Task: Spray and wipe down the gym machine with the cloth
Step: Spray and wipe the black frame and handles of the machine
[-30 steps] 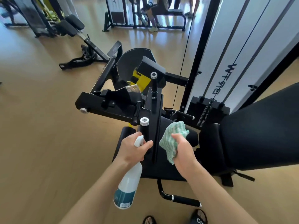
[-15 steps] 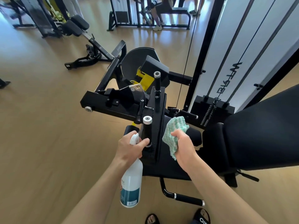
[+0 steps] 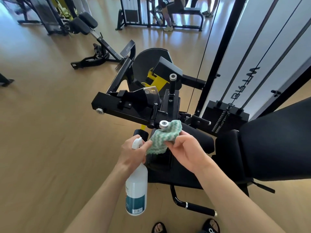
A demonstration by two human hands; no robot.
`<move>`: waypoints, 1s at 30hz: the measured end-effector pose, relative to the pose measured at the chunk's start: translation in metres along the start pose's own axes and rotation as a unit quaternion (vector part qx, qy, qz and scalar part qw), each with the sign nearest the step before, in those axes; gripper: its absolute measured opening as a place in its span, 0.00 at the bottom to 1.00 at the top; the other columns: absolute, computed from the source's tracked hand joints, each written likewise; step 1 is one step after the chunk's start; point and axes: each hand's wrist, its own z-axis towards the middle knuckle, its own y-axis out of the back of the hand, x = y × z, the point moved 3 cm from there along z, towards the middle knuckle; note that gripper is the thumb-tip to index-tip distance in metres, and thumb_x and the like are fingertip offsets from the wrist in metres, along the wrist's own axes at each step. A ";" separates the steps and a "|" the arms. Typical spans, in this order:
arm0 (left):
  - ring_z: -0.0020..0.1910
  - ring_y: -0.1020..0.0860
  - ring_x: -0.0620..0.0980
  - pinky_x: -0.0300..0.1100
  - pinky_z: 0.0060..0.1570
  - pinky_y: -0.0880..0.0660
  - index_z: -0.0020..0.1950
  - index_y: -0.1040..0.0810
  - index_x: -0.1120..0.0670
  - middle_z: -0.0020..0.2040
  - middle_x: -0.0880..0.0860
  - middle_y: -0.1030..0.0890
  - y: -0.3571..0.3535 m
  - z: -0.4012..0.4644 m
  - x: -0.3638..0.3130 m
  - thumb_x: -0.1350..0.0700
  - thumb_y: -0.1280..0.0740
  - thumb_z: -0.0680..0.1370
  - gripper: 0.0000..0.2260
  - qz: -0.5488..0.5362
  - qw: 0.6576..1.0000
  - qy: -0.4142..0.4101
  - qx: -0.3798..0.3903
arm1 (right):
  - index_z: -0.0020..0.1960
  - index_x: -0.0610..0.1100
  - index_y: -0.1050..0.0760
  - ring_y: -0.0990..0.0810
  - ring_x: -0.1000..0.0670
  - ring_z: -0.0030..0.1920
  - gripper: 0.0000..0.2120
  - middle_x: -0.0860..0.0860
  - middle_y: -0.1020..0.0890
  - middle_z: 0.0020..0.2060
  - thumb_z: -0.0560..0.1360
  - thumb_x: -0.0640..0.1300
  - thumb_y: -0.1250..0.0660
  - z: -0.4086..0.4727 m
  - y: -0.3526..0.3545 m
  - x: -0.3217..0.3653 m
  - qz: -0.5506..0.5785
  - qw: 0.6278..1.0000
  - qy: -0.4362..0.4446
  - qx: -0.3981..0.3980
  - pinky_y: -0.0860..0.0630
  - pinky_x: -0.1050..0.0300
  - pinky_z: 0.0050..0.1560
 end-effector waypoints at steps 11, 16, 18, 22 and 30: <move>0.27 0.26 0.50 0.42 0.31 0.26 0.39 0.30 0.62 0.29 0.51 0.27 0.007 0.021 -0.006 0.53 0.29 0.81 0.18 0.010 1.000 0.024 -0.011 | 0.52 0.50 0.19 0.17 0.55 0.49 0.20 0.54 0.16 0.48 0.65 0.55 0.19 0.058 0.011 -0.008 -0.485 0.854 0.101 -0.160 0.20 0.58 0.49; 0.26 0.27 0.50 0.42 0.34 0.29 0.45 0.30 0.67 0.31 0.57 0.28 0.012 0.027 -0.015 0.52 0.30 0.82 0.19 0.033 0.998 0.052 -0.029 | 0.40 0.46 0.23 0.19 0.56 0.33 0.09 0.56 0.19 0.30 0.74 0.44 0.24 0.074 -0.002 -0.020 -0.337 0.920 0.096 -0.177 0.21 0.60 0.33; 0.26 0.27 0.50 0.43 0.35 0.29 0.46 0.30 0.67 0.31 0.57 0.29 0.015 0.032 -0.017 0.52 0.30 0.82 0.19 0.039 0.997 0.064 -0.033 | 0.37 0.45 0.26 0.23 0.59 0.26 0.13 0.57 0.22 0.24 0.74 0.46 0.24 0.078 -0.001 -0.026 -0.333 0.914 0.123 -0.198 0.25 0.62 0.27; 0.27 0.27 0.50 0.43 0.36 0.28 0.47 0.30 0.67 0.33 0.57 0.28 0.015 0.045 -0.017 0.52 0.31 0.82 0.18 0.046 0.996 0.072 -0.034 | 0.40 0.43 0.26 0.21 0.53 0.31 0.12 0.52 0.20 0.31 0.75 0.46 0.25 0.085 0.019 -0.050 -0.429 0.865 0.142 -0.217 0.24 0.57 0.31; 0.27 0.27 0.50 0.43 0.36 0.28 0.46 0.29 0.67 0.30 0.58 0.27 0.021 0.059 -0.005 0.52 0.31 0.82 0.18 0.041 0.996 0.075 -0.013 | 0.43 0.39 0.25 0.18 0.43 0.31 0.11 0.41 0.18 0.34 0.74 0.42 0.24 0.076 0.026 -0.062 -0.350 0.904 0.134 -0.204 0.20 0.53 0.30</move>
